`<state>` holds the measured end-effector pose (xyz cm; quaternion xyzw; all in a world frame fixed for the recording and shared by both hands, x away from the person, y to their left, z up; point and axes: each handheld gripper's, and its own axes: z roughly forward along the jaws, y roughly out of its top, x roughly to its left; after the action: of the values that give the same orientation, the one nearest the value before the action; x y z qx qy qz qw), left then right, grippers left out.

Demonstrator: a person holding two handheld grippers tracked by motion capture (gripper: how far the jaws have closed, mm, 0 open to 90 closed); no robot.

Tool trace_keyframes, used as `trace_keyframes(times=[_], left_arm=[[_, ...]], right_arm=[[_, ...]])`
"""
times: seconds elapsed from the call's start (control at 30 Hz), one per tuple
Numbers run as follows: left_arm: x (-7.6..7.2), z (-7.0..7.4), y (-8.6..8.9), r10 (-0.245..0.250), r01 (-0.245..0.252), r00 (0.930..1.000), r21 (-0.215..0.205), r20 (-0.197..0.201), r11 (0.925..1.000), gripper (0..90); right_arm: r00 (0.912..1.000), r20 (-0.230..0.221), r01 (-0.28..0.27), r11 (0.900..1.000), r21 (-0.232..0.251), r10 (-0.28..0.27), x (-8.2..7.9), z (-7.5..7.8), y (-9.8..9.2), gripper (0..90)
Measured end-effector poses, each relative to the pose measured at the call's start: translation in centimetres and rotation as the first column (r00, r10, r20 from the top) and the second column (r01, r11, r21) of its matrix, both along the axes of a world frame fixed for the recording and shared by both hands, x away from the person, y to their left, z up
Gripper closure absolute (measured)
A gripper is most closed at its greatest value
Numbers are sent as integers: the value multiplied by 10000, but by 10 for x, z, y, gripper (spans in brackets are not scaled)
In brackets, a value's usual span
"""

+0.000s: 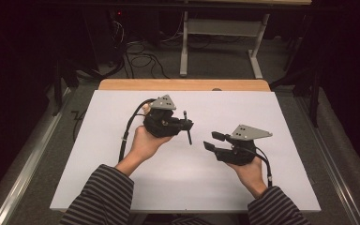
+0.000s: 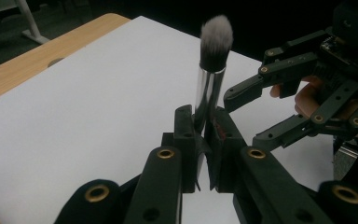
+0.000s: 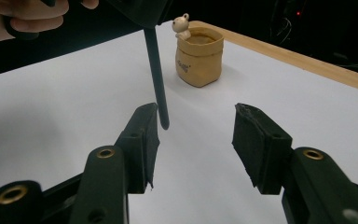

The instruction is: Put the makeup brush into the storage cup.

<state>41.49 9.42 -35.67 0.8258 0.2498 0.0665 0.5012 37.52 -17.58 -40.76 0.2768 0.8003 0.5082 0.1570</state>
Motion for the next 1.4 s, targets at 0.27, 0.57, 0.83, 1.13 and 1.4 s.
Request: trace_keyframes(times=[0.27, 0.57, 0.83, 1.13, 1.4], left_arm=[[-3, 2, 6, 87, -87, 10000, 9, 20, 10000, 835], [-3, 2, 12, 189, -189, 9998, -35, 20, 9998, 835], [-5, 5, 20, 344, -344, 9994, -77, 81, 9994, 835], [-3, 7, 31, 663, -659, 9977, -303, 121, 9974, 834], [-2, 9, 39, 877, -871, 9961, -356, 133, 9956, 835]], right_arm=[[9998, 85, 186, 9995, 268, -188, -7, 4, -17, 485], [9985, 88, 536, 9973, 507, -542, -13, 4, -35, 474], [9977, 52, 665, 9958, 632, -670, -17, 1, -51, 448], [9955, -170, 948, 9918, 856, -937, -21, -8, -74, 407], [9947, 62, 1012, 9870, 1249, -1028, -28, -18, -87, 358]])
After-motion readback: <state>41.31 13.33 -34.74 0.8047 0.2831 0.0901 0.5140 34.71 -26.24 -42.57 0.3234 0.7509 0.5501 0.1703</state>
